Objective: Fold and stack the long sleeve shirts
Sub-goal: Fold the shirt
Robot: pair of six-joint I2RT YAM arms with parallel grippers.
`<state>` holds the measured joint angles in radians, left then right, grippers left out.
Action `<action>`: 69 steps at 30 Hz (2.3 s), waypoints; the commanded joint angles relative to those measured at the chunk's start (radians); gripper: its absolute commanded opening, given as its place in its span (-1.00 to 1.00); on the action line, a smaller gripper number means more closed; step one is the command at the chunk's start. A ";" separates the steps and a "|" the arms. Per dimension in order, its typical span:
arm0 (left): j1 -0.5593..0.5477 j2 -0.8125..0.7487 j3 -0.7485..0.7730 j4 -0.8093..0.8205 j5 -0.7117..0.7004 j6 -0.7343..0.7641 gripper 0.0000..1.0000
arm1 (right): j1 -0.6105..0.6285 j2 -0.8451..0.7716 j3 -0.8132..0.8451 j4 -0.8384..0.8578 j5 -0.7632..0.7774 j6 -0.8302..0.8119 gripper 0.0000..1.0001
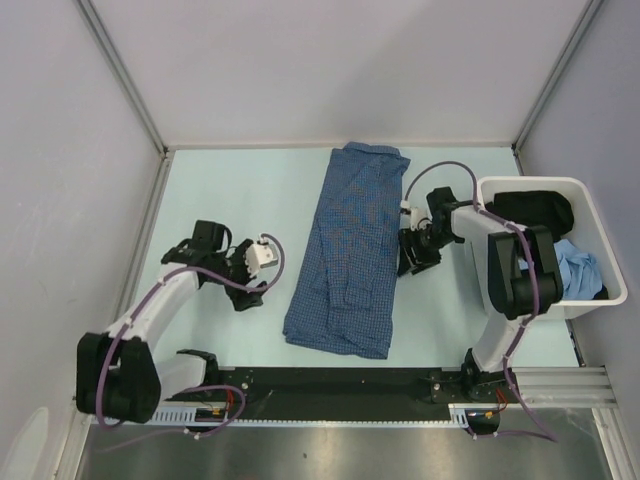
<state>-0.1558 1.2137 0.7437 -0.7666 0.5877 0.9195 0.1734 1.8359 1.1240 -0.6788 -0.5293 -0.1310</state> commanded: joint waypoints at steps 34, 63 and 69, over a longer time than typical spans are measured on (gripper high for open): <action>-0.488 -0.131 -0.320 0.232 0.047 0.636 0.38 | 0.830 -0.886 -0.720 0.264 0.239 -0.952 0.22; -0.654 -0.209 -0.195 -0.026 0.121 0.490 -1.00 | 1.068 -0.929 -0.630 0.196 0.271 -0.670 -1.00; -0.630 -0.174 -0.118 -0.019 0.123 0.464 -1.00 | 0.967 -0.960 -0.572 0.137 0.252 -0.667 -1.00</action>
<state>-0.8028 1.0214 0.5461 -0.7525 0.6453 1.4239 1.1927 0.9150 0.4831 -0.4839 -0.2764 -0.8310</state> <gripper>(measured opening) 0.012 0.019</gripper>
